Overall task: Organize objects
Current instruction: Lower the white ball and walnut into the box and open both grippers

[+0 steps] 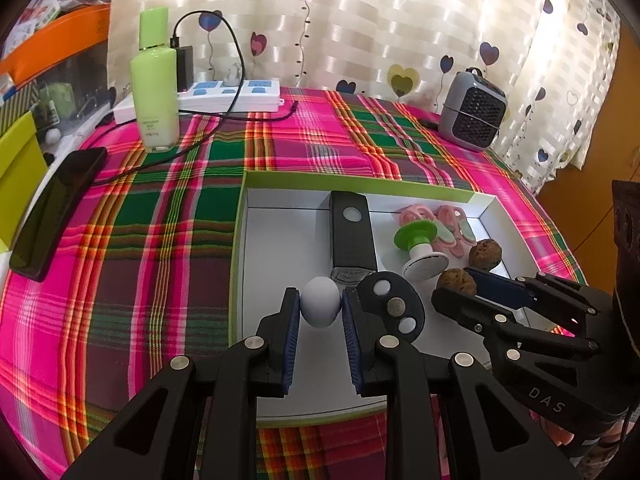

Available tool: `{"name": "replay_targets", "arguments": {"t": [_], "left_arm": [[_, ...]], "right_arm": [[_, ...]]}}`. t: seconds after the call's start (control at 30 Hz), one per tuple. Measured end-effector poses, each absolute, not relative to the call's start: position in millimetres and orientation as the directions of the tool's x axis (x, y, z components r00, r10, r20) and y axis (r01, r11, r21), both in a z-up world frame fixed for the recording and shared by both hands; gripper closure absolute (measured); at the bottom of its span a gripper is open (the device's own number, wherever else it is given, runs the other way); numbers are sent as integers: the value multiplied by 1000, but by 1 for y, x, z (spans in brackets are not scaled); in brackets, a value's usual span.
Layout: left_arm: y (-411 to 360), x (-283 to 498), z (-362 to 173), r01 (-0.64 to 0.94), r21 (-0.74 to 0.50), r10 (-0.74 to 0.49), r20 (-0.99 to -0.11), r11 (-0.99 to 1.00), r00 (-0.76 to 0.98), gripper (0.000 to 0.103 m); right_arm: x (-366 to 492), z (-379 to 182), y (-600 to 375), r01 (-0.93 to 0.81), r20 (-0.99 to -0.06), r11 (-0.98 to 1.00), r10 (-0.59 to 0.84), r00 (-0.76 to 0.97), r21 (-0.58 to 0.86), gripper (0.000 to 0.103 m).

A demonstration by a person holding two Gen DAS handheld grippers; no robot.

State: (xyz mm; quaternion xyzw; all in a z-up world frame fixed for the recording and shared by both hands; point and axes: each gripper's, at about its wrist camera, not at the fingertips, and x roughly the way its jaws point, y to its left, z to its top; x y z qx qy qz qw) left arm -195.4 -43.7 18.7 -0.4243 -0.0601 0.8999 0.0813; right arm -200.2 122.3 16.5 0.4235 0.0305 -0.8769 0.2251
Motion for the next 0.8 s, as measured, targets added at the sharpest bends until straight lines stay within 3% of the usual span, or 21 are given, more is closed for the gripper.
{"name": "replay_targets", "arguments": {"t": [0.8], "left_arm": [[-42,-202,17,-89,-146,169,-761,-985,-626,82]], "right_arm": [[-205,12,119,419,-760,-899,-360,-542,127,71]]}}
